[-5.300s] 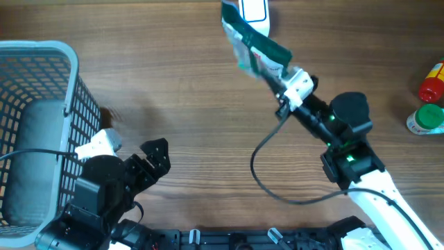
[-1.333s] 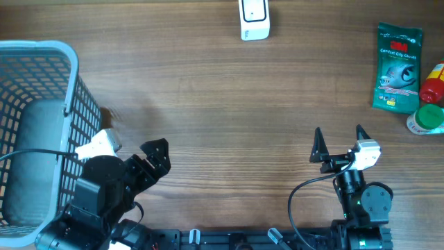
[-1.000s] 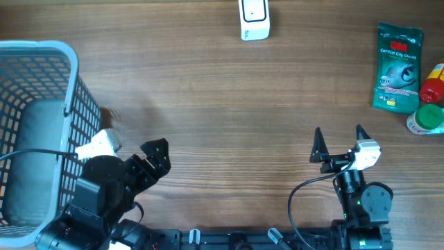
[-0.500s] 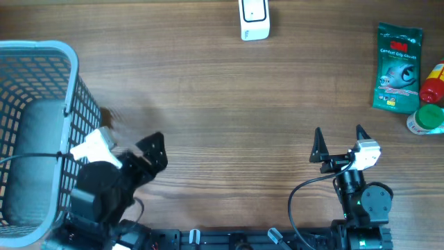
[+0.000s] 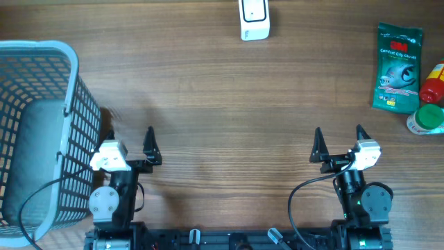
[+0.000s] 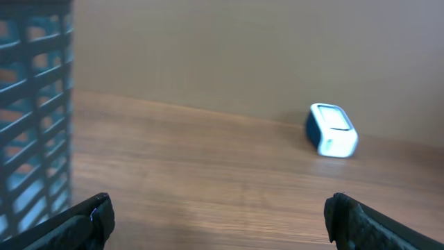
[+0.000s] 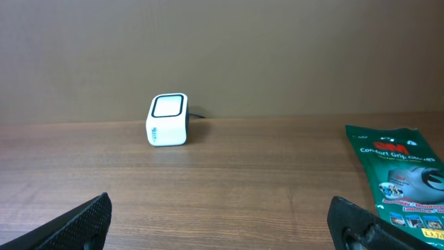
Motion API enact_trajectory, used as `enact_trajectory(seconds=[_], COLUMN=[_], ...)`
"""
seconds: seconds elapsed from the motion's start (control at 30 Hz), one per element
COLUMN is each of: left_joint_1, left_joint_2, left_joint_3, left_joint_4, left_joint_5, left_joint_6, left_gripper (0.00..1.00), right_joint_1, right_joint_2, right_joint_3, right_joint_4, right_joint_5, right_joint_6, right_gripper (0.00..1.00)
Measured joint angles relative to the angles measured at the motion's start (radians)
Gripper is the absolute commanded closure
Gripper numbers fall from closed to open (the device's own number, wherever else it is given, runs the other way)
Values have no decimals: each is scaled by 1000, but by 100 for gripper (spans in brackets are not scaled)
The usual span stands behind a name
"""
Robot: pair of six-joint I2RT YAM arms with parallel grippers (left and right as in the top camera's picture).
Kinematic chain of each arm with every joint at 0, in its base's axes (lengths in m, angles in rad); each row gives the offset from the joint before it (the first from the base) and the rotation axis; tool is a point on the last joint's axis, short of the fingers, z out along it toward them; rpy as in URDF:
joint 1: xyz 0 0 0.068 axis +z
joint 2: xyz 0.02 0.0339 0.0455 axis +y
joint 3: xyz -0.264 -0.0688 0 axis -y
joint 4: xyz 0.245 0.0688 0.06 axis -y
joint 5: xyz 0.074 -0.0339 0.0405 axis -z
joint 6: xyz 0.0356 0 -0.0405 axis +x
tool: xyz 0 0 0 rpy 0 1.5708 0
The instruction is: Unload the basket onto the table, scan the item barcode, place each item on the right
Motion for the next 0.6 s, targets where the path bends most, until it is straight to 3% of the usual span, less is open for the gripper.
enact_trajectory(seconds=[0.6], left_joint_1=[77], left_joint_2=[-68], left_joint_3=[-46], left_joint_4=[-55], left_joint_5=[-18], left_joint_6=[36], left_gripper=[0], right_joint_1=[0], right_joint_2=[0], right_joint_3=[0], right_joint_4=[0], right_joint_5=[0], right_joint_6=[0], right_gripper=[0])
